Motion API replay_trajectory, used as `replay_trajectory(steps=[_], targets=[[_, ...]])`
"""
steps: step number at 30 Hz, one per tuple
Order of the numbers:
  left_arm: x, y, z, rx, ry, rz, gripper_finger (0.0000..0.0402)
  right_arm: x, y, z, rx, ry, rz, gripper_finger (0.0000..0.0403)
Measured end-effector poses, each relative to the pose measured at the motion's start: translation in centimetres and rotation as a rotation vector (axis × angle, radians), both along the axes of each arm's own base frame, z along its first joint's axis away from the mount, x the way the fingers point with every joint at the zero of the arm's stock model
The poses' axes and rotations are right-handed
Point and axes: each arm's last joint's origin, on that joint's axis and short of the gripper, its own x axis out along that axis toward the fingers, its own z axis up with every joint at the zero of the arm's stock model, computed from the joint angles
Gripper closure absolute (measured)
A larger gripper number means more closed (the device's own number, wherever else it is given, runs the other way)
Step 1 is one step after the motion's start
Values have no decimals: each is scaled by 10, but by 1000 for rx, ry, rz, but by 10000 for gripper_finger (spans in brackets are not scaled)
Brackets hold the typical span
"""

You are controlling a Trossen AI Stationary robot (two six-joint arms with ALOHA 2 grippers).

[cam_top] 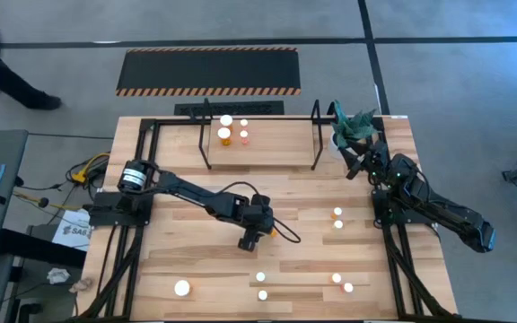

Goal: Pick and place medicine bottles onto shelf by color
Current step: Put the top left small orange pill bottle on the shelf

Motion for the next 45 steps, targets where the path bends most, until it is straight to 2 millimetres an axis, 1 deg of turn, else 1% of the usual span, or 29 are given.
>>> replay_trajectory(steps=[6,9,12,19,23,27,31,34,37,43,45], targets=[[2,0,-9,13,23,-16,185,0,0,0,2,3,0,154],[2,-1,-10,14,25,-20,192,0,0,0,2,3,0,154],[1,-1,-11,15,28,-21,216,0,0,0,2,3,0,154],[1,0,-12,12,39,-19,297,0,0,0,2,3,0,154],[1,0,-9,20,69,-11,320,0,0,0,2,3,0,154],[0,2,-1,108,142,-2,315,0,0,0,2,3,0,154],[-5,7,9,240,286,0,299,0,0,0,2,3,0,154],[-9,11,16,305,358,12,296,0,0,0,2,3,0,154],[-20,15,20,323,480,47,299,0,0,0,2,3,0,154],[-37,20,23,324,648,159,302,0,0,0,2,3,0,154],[-43,20,24,299,703,205,302,0,0,0,2,3,0,154]])
